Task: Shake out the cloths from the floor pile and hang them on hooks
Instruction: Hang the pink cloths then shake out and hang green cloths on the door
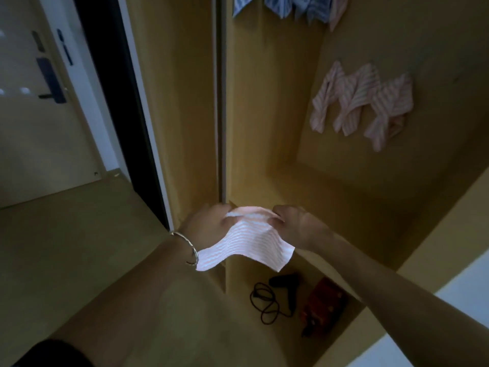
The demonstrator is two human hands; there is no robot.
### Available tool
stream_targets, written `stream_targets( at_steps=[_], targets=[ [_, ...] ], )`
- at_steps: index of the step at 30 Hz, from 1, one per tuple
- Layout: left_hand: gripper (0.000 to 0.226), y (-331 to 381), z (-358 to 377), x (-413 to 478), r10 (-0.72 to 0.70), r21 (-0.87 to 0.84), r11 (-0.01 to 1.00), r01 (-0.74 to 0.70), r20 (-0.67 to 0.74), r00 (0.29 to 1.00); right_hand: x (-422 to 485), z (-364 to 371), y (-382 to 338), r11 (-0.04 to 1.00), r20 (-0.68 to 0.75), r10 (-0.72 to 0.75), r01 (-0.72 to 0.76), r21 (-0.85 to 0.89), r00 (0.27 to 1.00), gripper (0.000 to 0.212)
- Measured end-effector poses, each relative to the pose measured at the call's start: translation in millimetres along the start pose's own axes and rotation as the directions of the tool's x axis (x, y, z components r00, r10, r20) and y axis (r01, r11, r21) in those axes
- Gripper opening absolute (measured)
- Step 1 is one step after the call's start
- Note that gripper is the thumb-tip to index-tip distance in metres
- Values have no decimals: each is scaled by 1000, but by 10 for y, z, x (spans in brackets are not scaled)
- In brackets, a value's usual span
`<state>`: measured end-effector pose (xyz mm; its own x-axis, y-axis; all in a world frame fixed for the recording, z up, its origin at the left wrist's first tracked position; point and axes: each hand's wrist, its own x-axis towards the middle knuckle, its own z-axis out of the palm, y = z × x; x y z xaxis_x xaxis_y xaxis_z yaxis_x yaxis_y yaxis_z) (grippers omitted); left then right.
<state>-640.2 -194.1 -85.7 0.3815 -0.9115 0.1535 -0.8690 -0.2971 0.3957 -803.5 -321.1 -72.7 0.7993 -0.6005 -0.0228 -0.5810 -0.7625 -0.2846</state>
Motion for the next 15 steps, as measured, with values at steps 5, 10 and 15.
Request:
stream_targets(
  at_steps=[5,10,15],
  targets=[
    [36,215,-311,696,128,-84,988,-129,-18,992,590,-334,199,999,-164,37,-38,-5,986,26],
    [42,402,-599,1442,139,-172,972,-163,-142,980,1293,-743,355,995,-260,30,-3,103,965,23],
    [36,612,-633,2269,85,-162,977,-140,-305,949,1939,-948,613,941,-288,113,-10,337,951,33]
  ],
)
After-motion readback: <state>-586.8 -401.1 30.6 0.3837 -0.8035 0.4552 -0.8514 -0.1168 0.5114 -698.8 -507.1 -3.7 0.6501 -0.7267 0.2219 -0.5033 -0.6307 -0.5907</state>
